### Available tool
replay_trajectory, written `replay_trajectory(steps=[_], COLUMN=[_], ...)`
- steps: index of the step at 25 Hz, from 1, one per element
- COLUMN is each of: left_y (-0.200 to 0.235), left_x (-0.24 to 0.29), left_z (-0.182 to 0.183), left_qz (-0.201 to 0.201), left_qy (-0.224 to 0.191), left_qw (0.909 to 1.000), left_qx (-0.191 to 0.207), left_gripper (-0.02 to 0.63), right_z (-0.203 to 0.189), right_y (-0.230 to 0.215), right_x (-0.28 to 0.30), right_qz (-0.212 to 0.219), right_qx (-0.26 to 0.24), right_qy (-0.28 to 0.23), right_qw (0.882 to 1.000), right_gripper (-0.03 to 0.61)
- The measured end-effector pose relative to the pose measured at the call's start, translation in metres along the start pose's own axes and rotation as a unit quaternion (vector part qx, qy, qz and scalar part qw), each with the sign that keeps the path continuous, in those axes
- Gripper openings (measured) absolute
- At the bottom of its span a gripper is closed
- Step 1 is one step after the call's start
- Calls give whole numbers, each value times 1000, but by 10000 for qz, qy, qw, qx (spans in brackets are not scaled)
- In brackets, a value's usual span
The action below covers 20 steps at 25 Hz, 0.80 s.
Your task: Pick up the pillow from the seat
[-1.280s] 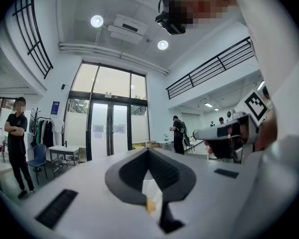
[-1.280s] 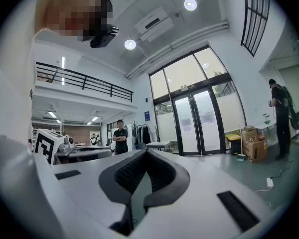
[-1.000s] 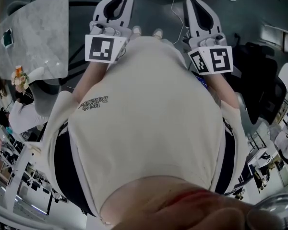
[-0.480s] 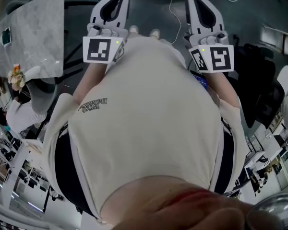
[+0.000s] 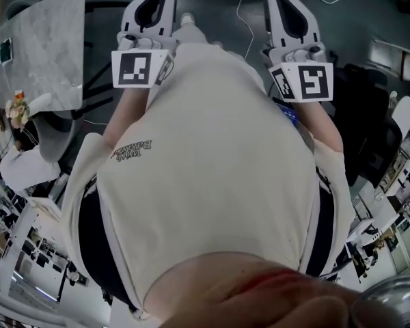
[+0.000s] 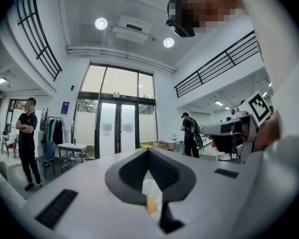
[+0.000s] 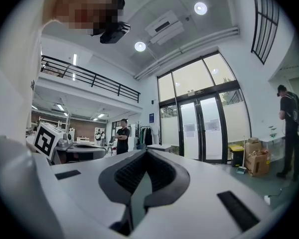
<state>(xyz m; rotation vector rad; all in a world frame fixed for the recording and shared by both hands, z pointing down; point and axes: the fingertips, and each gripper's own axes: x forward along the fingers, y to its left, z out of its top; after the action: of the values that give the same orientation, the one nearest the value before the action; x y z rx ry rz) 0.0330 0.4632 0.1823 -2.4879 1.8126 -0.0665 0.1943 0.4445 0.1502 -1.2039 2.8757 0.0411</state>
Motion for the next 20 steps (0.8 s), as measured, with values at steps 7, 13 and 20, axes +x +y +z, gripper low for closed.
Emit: replay_trajectory(steps=[7,13,20], left_y=[3,16,51], left_x=[26,64,102], left_z=[-10,-26,-41], left_qz=[20,-43,3], left_qy=[-27,9,62], left_qw=[10000,10000,10000], left_qx=[24,5,-72], left_gripper=[9,9,9], right_z=[-12,-28,-48], right_y=[-16,-34,-52], right_x=[22,54,96], right_qz=[127,200,307], right_qx=[-12,-17,4], right_qy=[17,38,244], right_qw=[9999,9998,9992], right_gripper=[8,8,8])
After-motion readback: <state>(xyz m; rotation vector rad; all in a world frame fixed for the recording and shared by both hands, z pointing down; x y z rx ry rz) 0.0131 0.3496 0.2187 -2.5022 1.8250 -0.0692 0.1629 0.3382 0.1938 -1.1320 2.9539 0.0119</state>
